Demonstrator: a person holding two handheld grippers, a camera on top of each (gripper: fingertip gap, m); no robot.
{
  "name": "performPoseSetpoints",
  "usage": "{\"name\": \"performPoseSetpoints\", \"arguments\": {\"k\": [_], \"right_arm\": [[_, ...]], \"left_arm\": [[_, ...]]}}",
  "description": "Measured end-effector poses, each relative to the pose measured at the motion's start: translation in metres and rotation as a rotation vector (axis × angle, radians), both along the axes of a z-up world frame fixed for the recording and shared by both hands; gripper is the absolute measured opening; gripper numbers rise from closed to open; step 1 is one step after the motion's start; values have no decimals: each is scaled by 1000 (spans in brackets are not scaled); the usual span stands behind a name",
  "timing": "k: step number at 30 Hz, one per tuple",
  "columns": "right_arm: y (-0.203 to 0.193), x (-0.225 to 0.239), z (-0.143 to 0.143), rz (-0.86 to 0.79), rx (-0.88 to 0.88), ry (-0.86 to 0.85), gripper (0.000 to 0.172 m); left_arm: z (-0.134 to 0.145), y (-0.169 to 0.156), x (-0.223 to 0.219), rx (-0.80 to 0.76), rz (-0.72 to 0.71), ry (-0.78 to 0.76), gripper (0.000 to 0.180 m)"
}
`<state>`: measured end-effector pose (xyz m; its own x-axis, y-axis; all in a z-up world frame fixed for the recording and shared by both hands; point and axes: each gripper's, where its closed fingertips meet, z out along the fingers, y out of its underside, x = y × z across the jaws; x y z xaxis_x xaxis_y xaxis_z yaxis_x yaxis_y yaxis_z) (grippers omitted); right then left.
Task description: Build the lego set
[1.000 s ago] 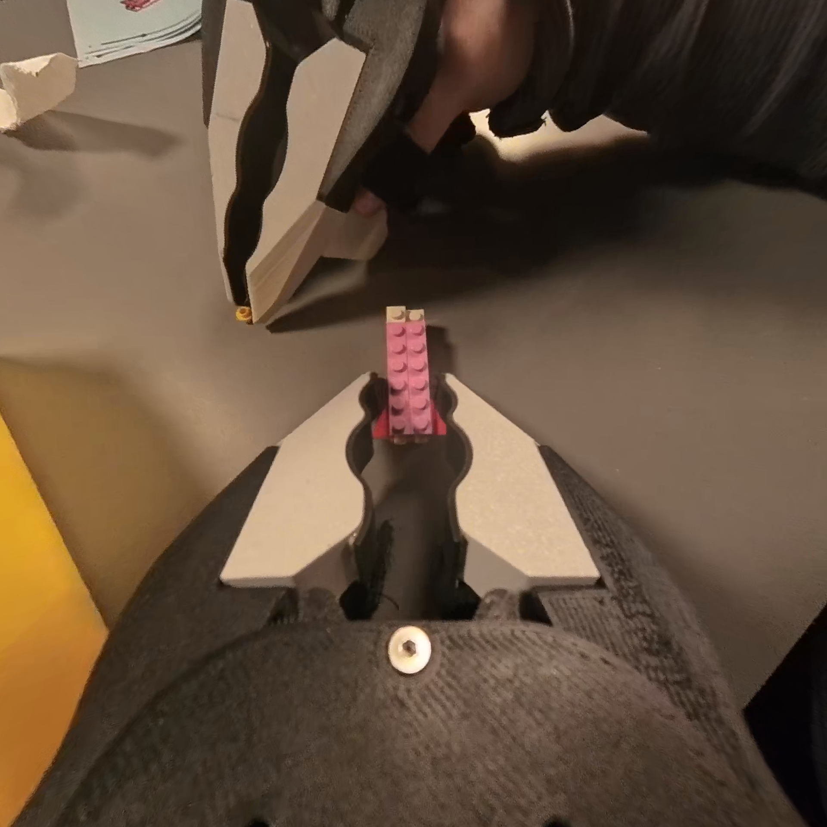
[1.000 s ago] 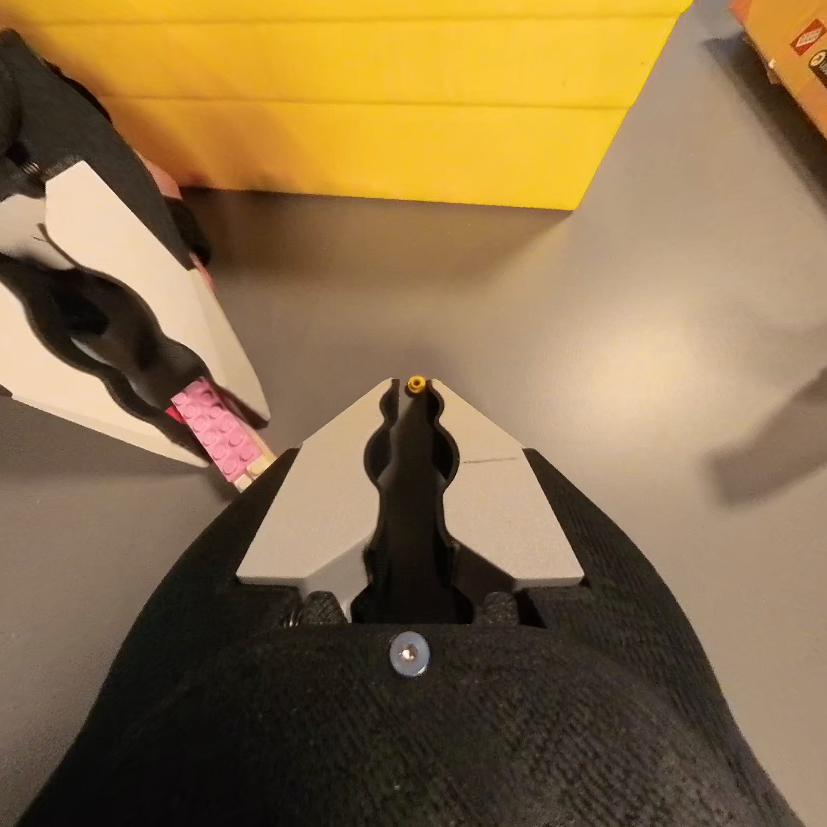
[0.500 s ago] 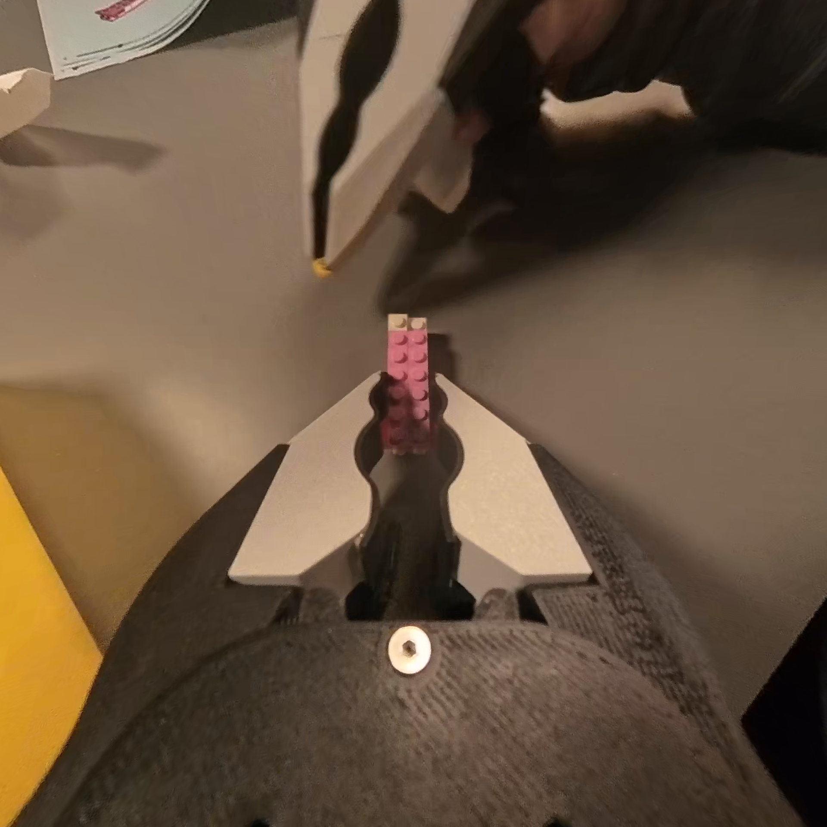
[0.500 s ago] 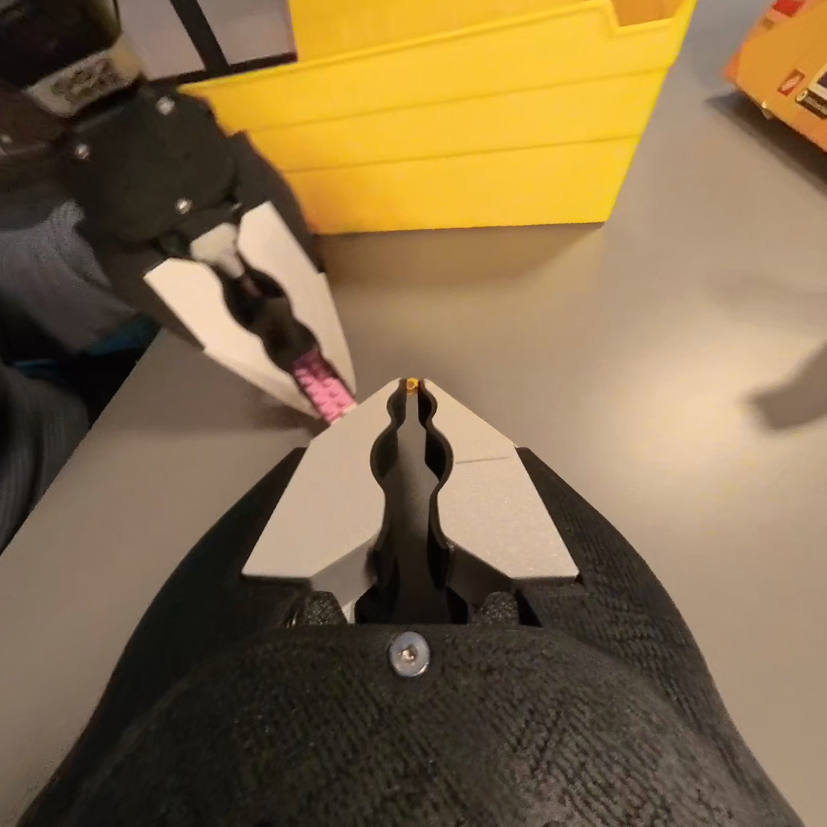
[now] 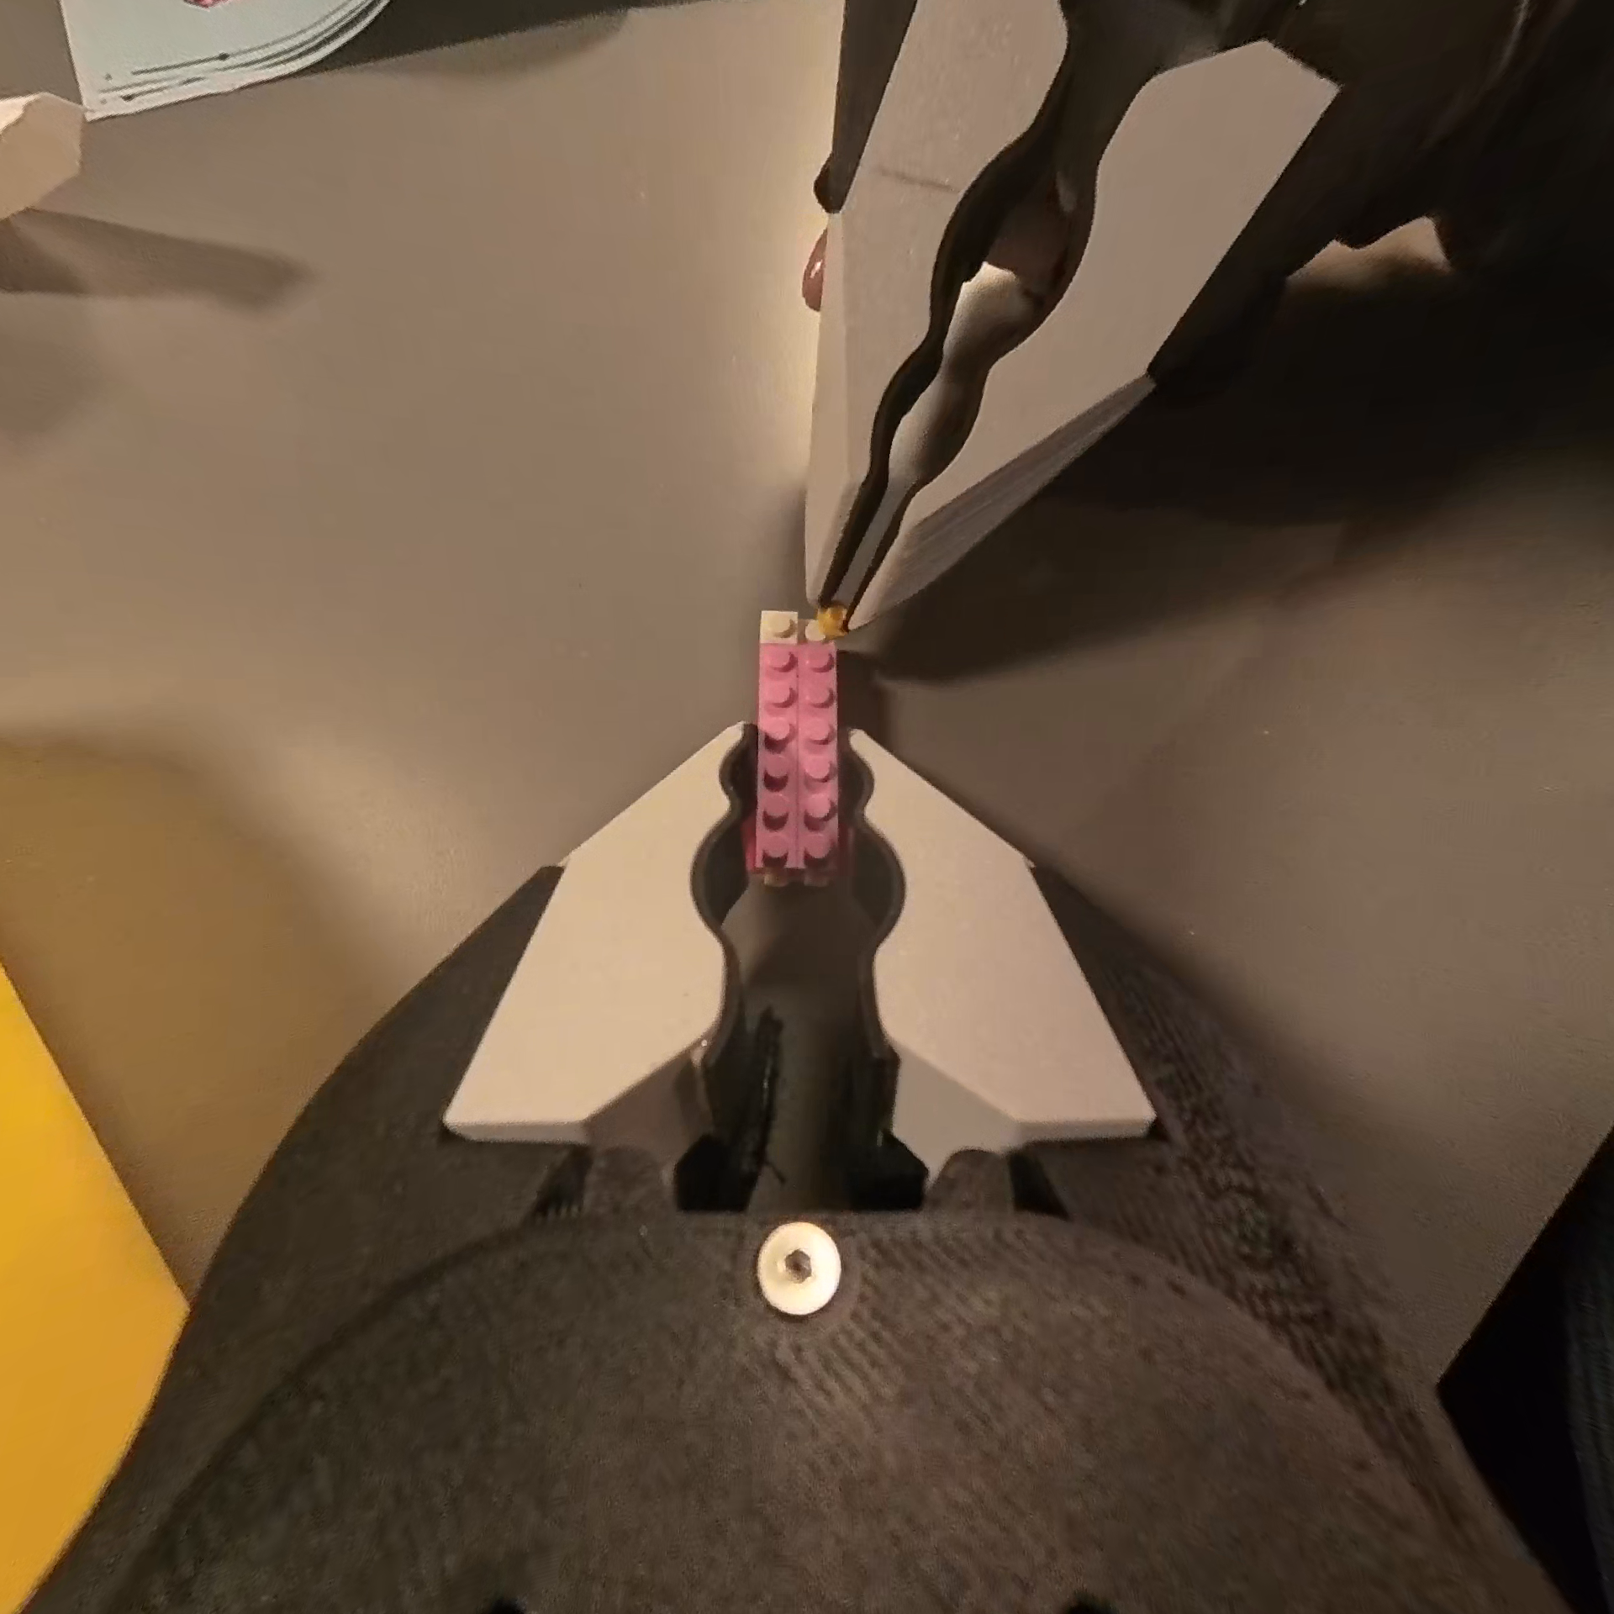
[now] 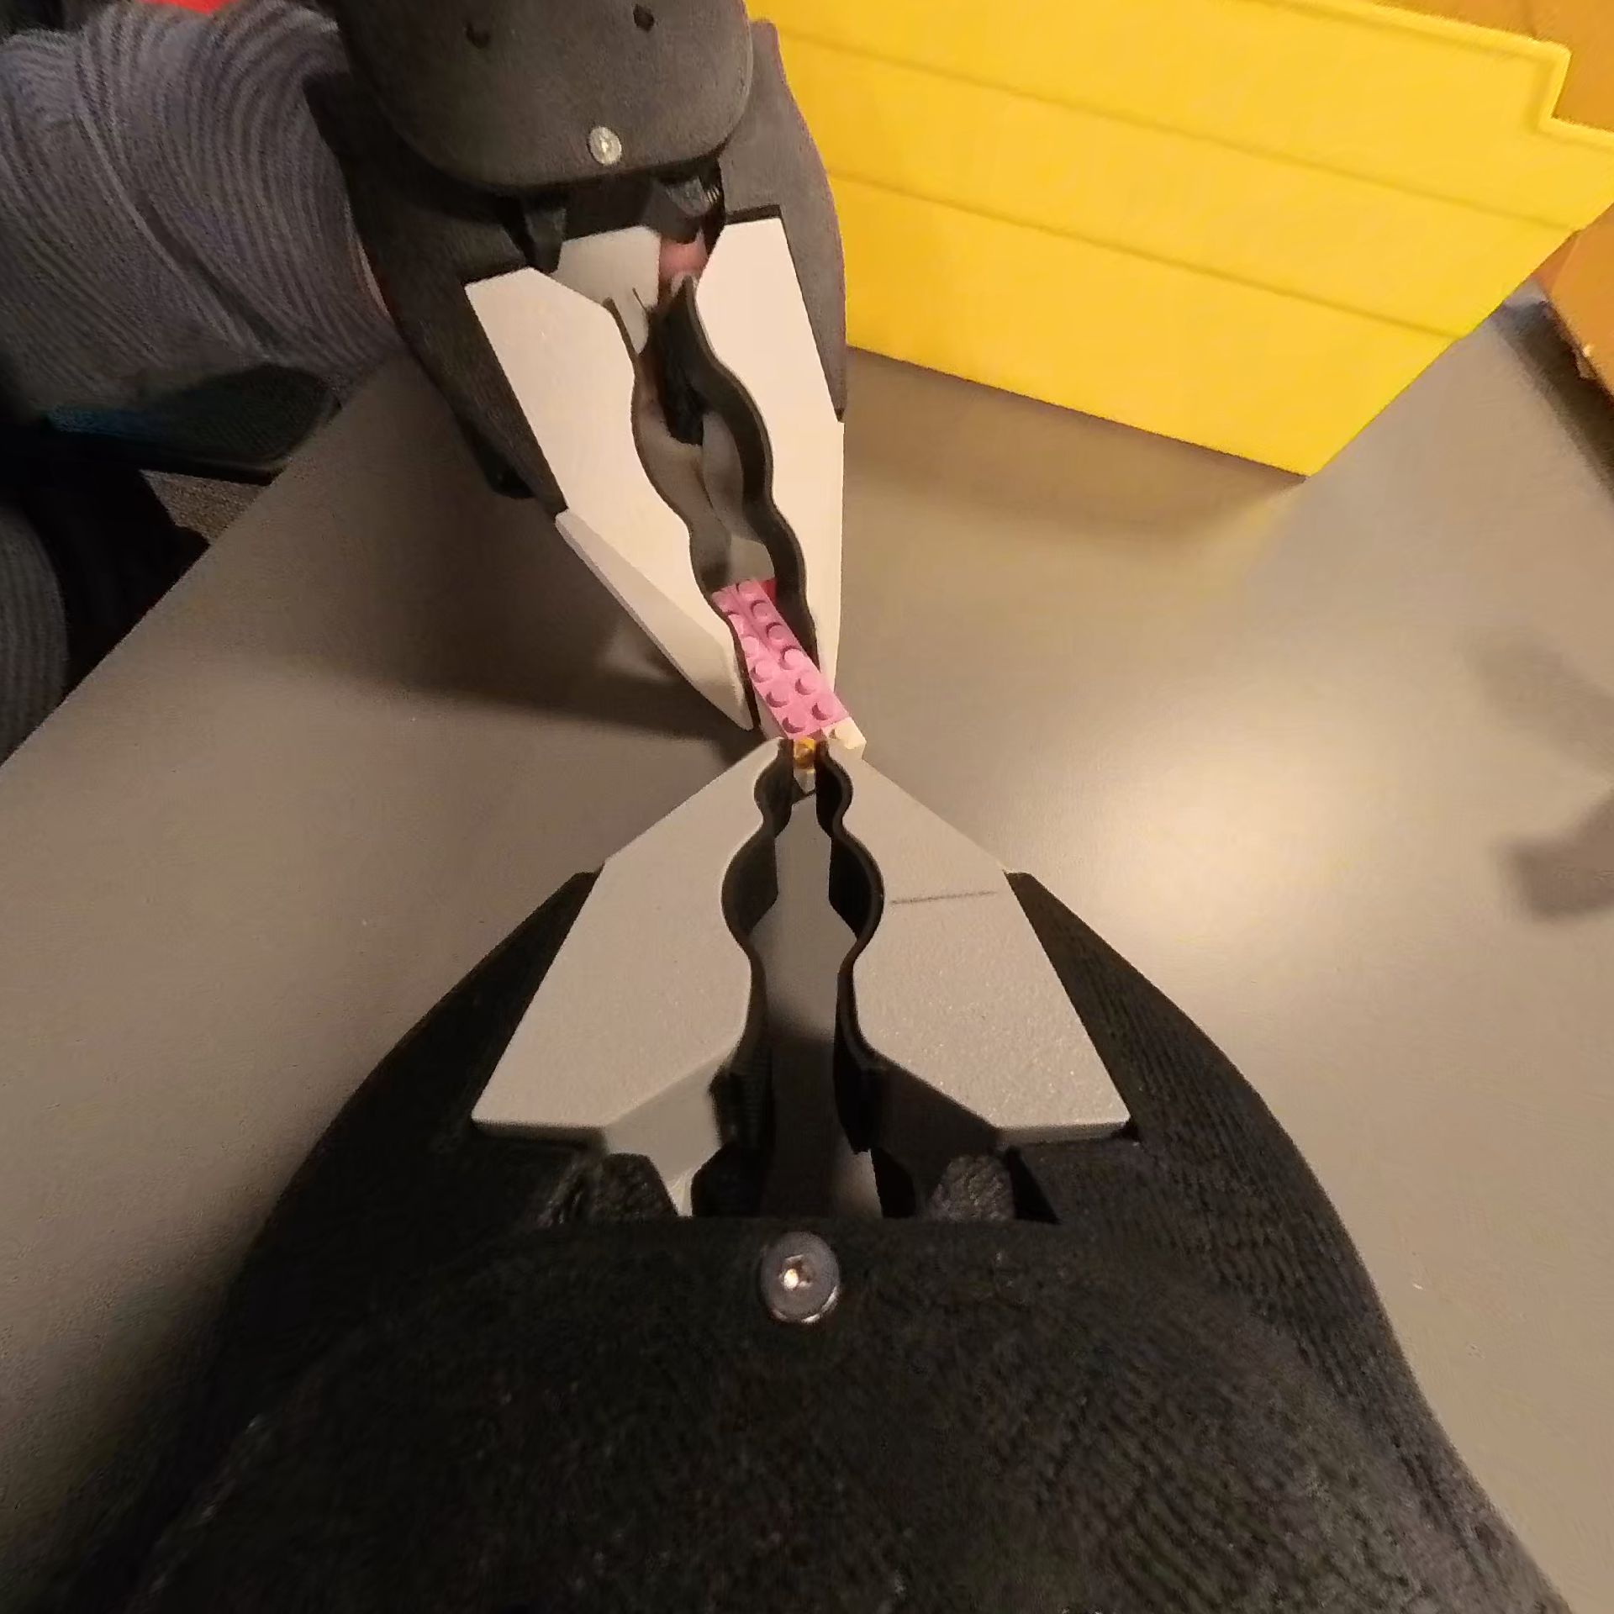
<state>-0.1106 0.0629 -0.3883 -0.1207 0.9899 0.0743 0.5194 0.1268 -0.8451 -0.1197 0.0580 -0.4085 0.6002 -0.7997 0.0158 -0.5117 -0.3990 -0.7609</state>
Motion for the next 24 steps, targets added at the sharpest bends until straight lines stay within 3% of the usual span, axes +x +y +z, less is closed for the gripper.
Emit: {"name": "performPoseSetpoints", "arguments": {"k": [20,24], "right_arm": [[2,-2,-2,-10,7,-10,3],[2,-2,-2,-10,4,-10,3]], "left_arm": [[0,0,0,9,-1,6,17],[1,2,-1,46,10,30,29]]}}
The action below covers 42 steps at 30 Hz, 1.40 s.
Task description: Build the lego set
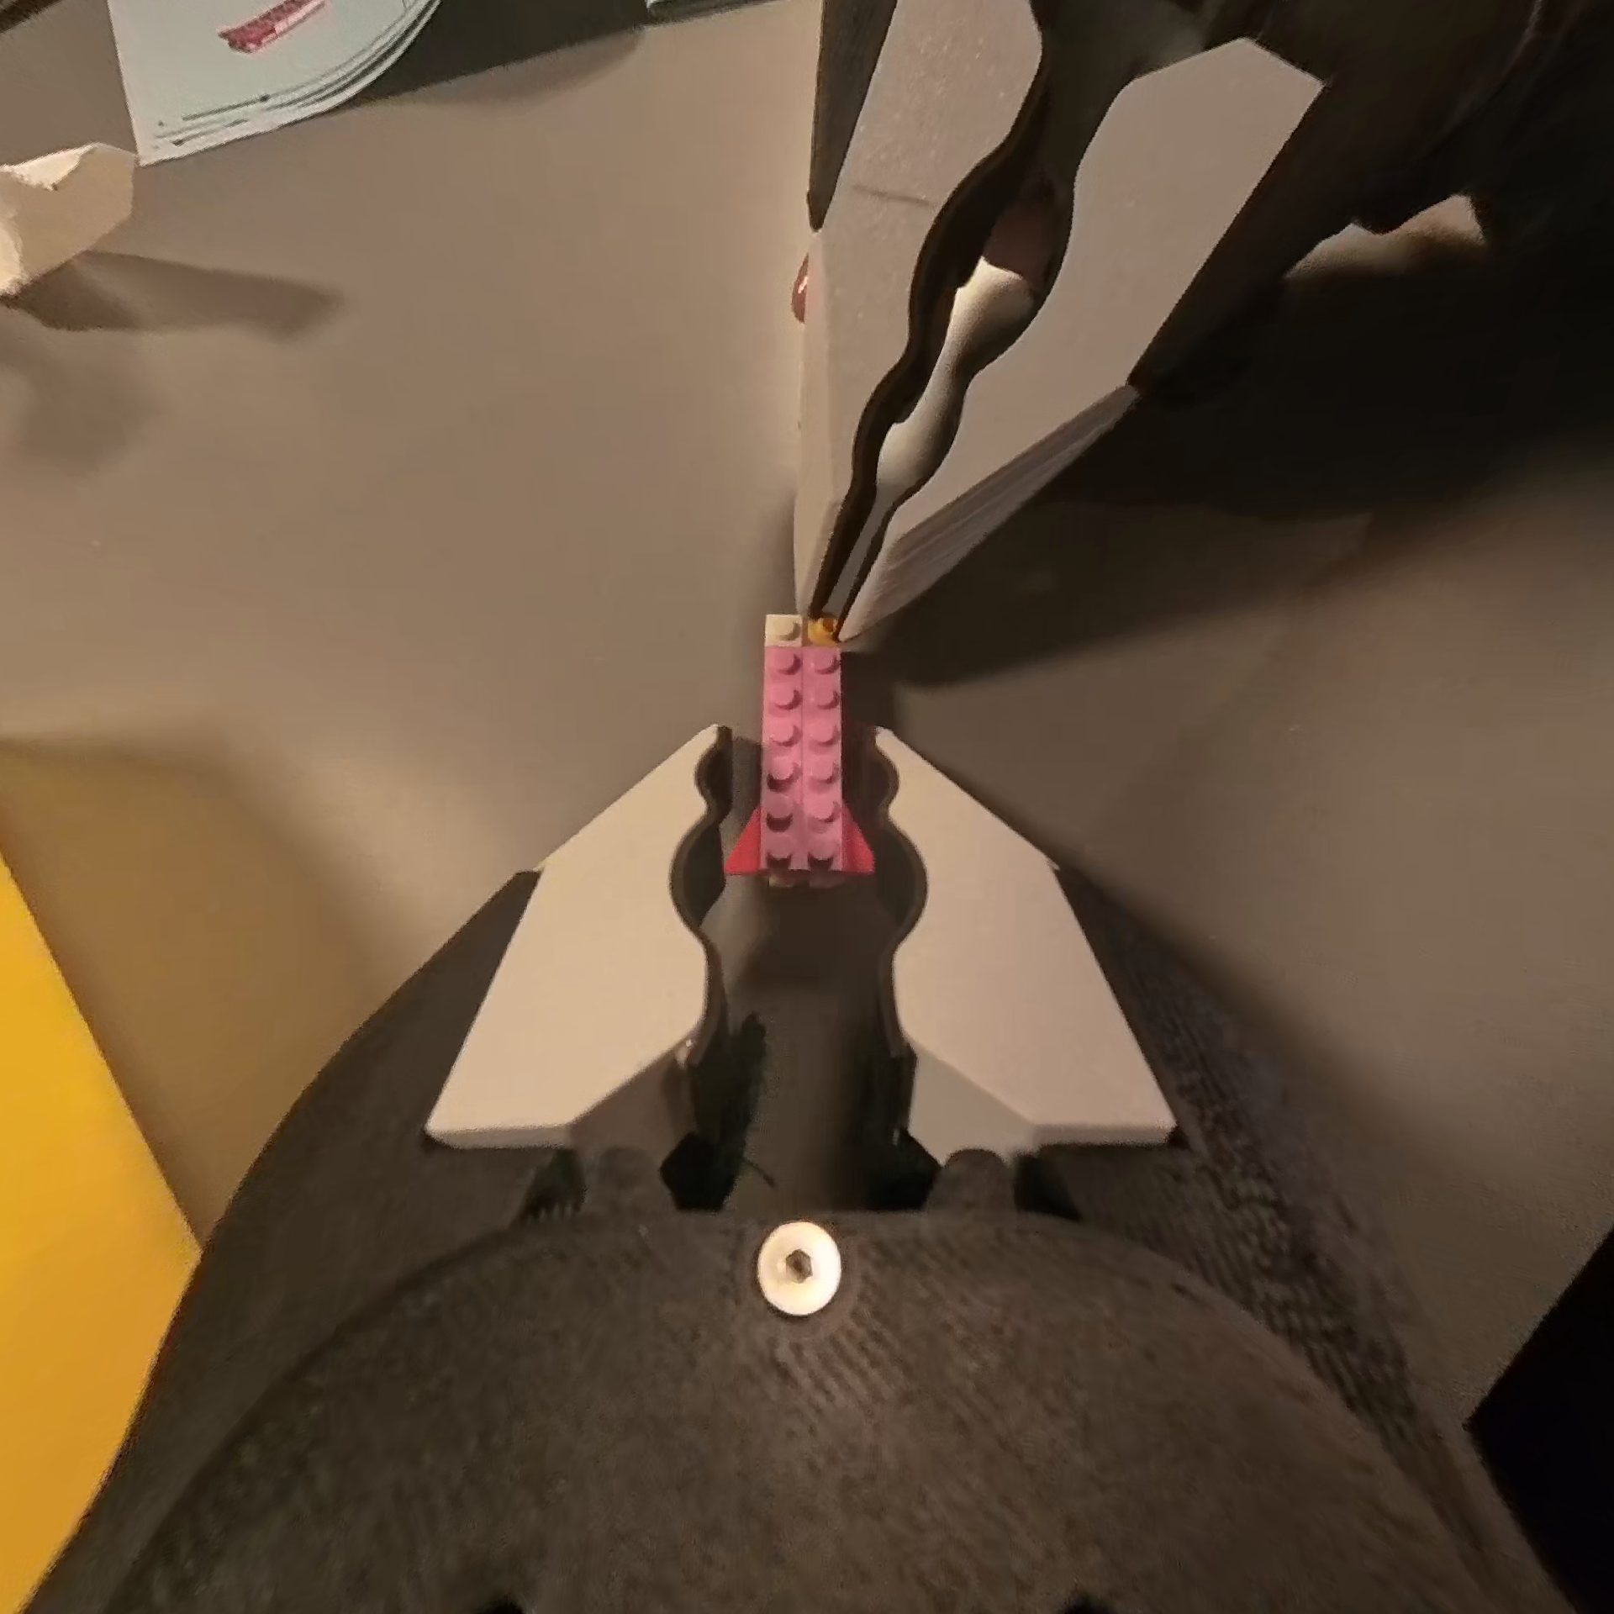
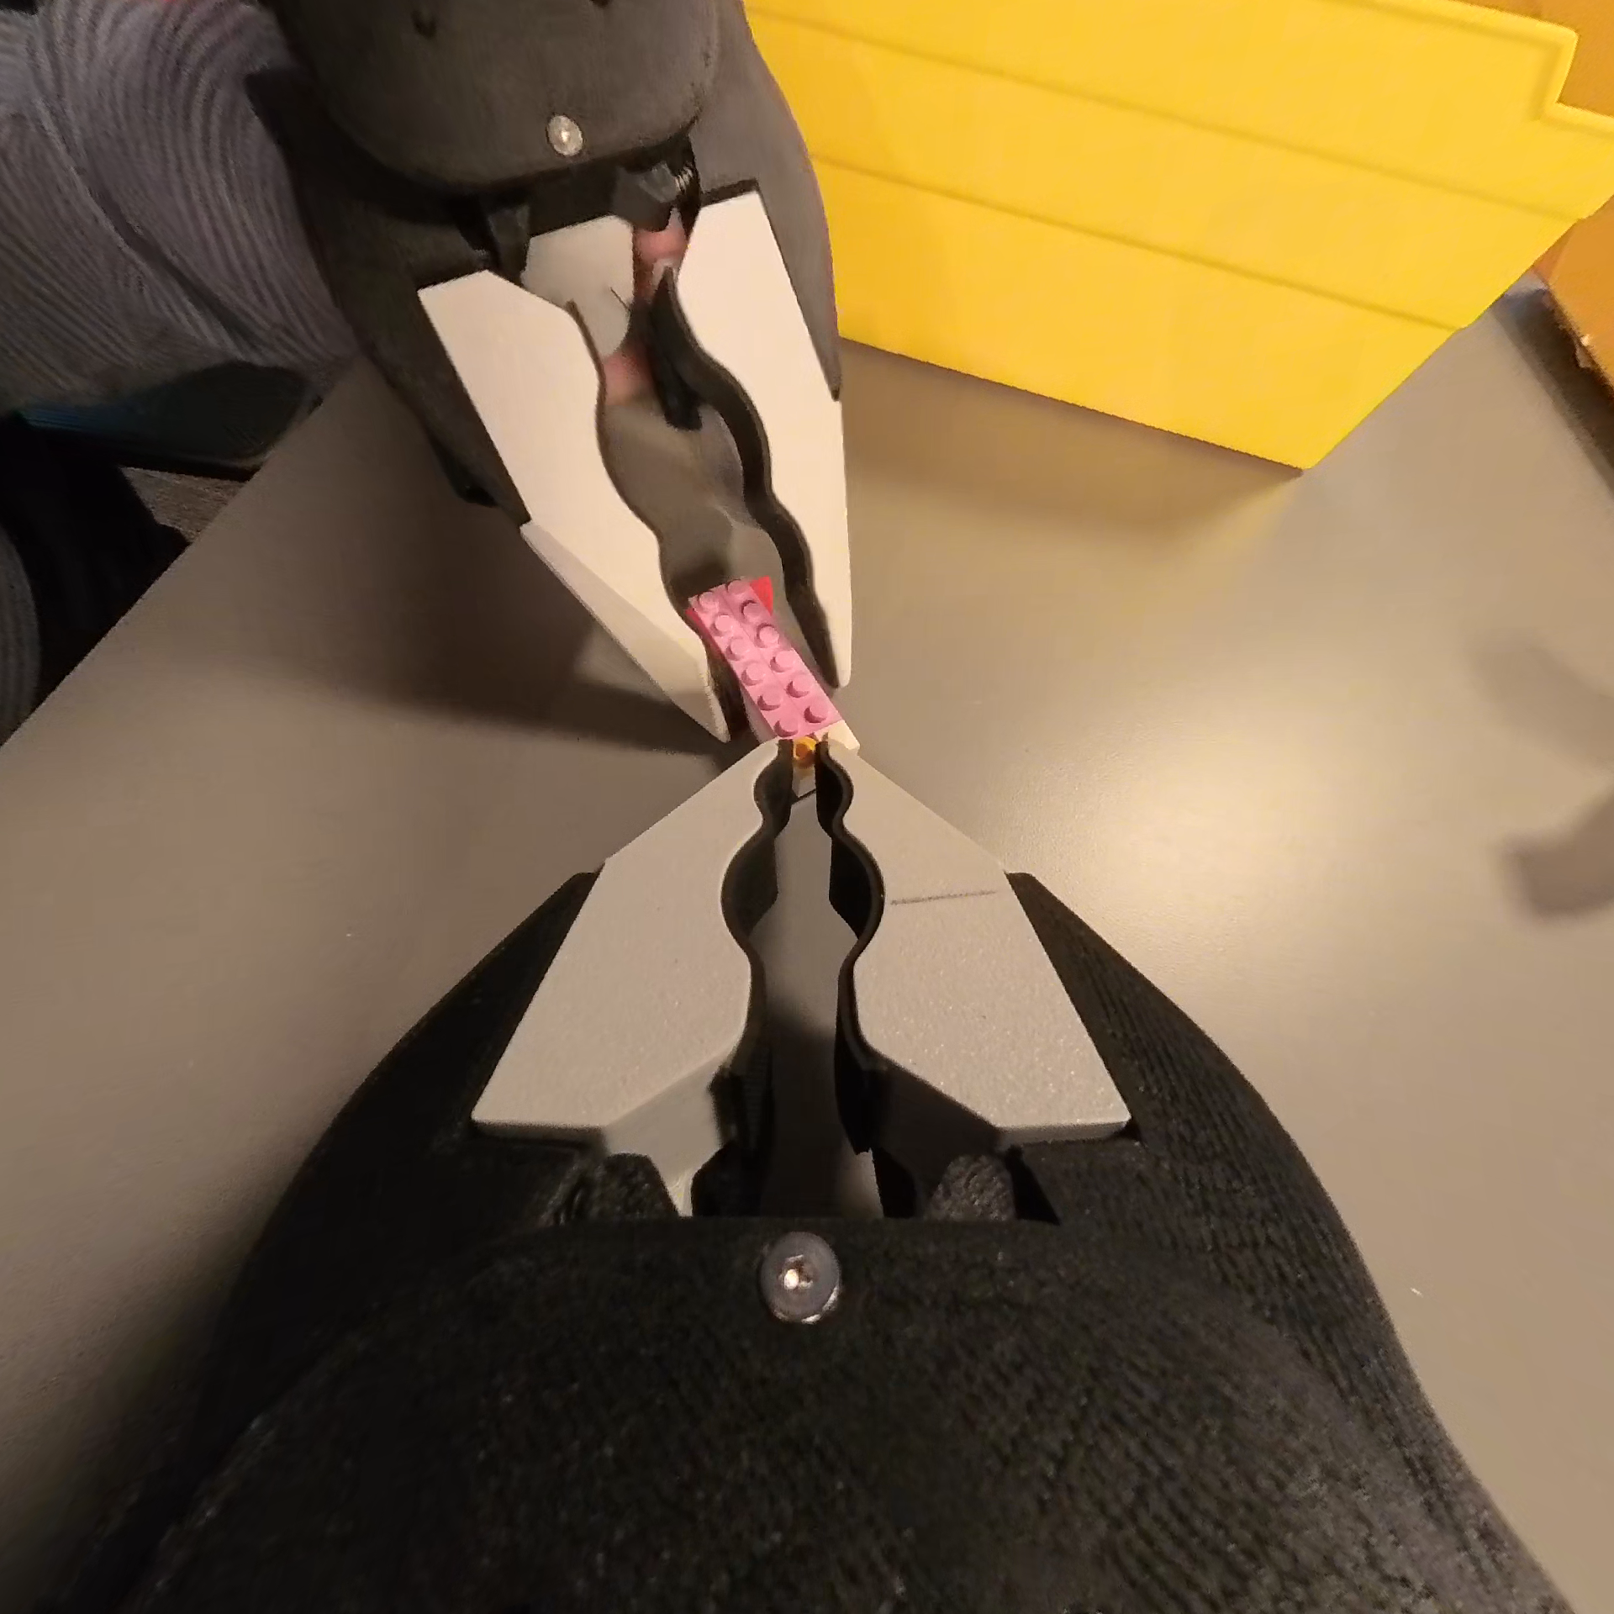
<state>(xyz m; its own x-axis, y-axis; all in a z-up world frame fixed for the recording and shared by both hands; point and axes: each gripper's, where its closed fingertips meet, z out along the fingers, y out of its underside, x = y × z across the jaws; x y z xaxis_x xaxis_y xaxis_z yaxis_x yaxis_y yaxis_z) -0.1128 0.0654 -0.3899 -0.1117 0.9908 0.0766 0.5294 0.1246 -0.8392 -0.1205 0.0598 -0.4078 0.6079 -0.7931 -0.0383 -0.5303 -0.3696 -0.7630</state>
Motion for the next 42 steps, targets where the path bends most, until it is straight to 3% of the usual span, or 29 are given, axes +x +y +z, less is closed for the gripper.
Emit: {"name": "performPoseSetpoints", "arguments": {"k": [5,27,33,35,38,42], "right_arm": [[0,0,0,1,2,1,3],[-3,-1,0,5,35,7,7],[-6,-1,9,22,59,69,26],[-11,-2,17,52,165,139,42],[-2,0,13,20,474,142,61],[2,0,21,14,864,127,62]], "left_arm": [[-1,-2,3,-23,-20,-13,17],[-1,-2,2,-58,-13,-38,17],[-1,-1,2,-83,-4,-61,17],[1,0,2,-112,21,-94,17],[4,1,2,-152,27,-150,17],[19,0,6,-205,20,-300,17]]}}
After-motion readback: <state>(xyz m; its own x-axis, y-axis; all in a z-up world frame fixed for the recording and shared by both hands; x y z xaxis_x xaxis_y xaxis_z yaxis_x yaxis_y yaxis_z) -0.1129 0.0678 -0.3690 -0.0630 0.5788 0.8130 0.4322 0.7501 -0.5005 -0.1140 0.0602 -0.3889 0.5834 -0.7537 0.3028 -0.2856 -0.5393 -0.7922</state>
